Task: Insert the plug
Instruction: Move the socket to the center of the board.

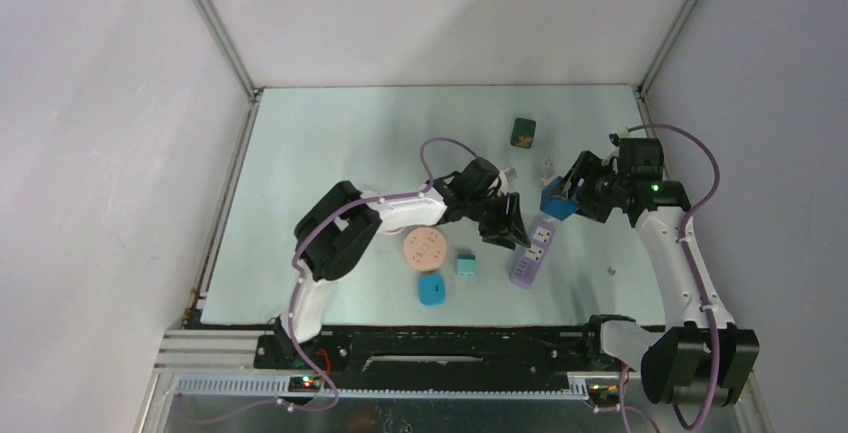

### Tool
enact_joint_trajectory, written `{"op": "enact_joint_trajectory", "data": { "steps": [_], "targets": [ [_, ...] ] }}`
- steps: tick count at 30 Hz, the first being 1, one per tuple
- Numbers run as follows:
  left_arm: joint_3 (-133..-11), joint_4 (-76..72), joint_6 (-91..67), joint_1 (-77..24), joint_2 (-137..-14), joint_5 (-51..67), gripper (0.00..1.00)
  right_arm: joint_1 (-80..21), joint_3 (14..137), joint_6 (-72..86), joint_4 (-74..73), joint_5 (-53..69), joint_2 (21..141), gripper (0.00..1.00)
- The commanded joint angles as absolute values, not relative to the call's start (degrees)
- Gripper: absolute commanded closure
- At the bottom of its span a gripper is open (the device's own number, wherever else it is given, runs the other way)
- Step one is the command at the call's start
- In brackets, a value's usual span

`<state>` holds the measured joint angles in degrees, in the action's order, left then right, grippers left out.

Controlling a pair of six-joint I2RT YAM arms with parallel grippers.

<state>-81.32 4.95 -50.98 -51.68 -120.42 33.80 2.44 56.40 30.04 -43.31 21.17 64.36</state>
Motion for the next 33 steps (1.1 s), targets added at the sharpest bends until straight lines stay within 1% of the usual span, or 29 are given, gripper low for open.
{"op": "enact_joint_trajectory", "data": {
  "steps": [1,7,12,15,19,26,30,33],
  "targets": [
    [-79.1,5.7,-44.8,-50.4,-111.0,31.7,0.47,2.6,57.2,30.0,-44.8,22.4,62.5,1.0],
    [-74.7,8.1,-40.1,-48.9,-102.5,27.7,0.47,3.1,57.2,29.9,-45.8,25.3,62.3,1.0],
    [-72.7,11.8,-35.1,-48.6,-97.0,23.7,0.47,4.8,57.0,32.0,-46.8,34.0,62.8,1.0],
    [-73.5,16.8,-31.2,-48.6,-94.8,19.6,0.47,6.9,57.0,34.3,-47.0,40.1,62.6,1.0],
    [-73.9,20.6,-27.2,-48.6,-92.7,16.0,0.47,8.9,57.0,36.0,-46.8,43.5,61.7,1.0],
    [-74.1,23.4,-25.4,-48.7,-91.7,14.9,0.47,7.0,57.0,32.3,-49.6,35.4,60.7,1.0],
    [-72.7,22.9,-25.7,-48.7,-91.4,15.6,0.47,1.2,56.8,31.3,-50.1,25.5,59.7,1.0],
    [-72.3,20.0,-27.8,-48.7,-94.2,20.7,0.49,-3.0,55.8,31.5,-49.3,19.0,58.3,1.0]
  ]
}}
